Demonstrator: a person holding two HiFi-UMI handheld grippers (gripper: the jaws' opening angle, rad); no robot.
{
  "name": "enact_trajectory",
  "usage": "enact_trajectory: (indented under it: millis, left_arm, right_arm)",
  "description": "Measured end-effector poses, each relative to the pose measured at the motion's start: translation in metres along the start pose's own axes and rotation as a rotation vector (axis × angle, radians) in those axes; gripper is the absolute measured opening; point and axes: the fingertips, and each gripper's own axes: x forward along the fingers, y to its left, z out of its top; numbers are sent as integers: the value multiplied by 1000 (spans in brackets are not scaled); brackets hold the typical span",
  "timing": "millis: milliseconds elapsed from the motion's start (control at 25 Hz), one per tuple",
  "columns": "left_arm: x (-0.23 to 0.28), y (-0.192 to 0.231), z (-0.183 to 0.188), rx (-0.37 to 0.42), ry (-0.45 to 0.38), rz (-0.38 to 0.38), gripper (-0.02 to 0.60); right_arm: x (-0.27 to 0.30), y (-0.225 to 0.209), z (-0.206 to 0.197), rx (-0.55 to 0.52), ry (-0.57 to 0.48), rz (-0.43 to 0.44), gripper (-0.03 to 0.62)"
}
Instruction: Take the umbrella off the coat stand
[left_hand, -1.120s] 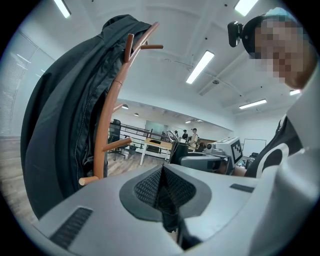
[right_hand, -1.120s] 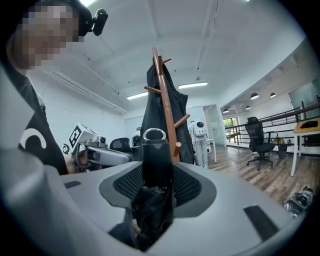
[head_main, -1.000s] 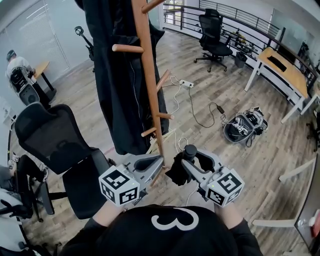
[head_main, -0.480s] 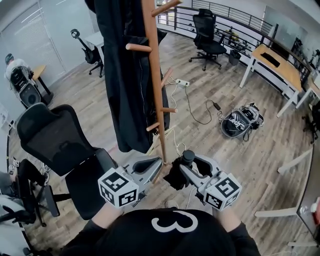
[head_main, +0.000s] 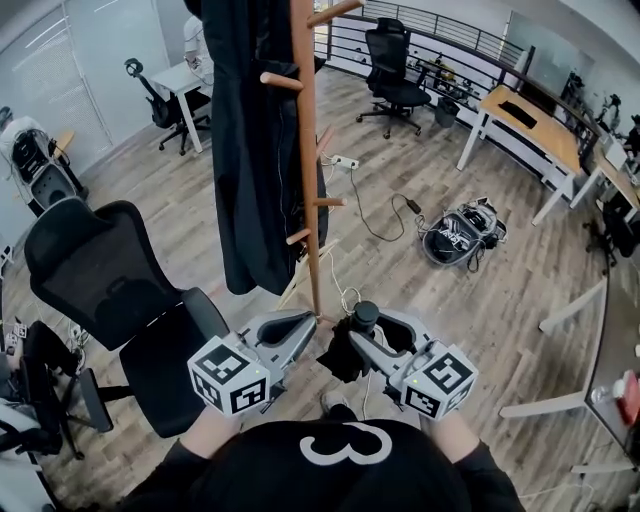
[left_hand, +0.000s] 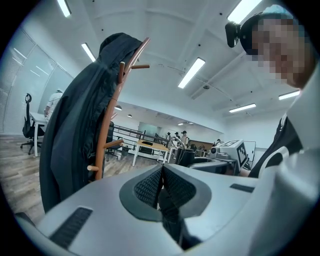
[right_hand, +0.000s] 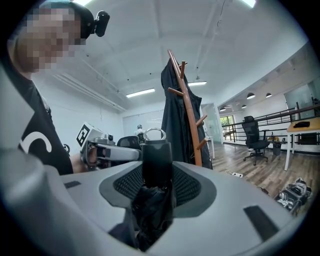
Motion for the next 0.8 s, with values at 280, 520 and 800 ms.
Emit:
enact_trajectory:
  millis: [280,520,800]
  left_arm:
    - [-19,-21,-5,13,6,-11,15]
    - [-36,-33,-2,29,0,-10,16]
    - [-49,-40,-7,37,-1,-9,15]
  right_arm:
    - [-11,29,-1,-2,-5,-1,190]
    - [-18,47,2,-11,-17,-12,190]
    - [-23,60,0,-12,-29,-16,190]
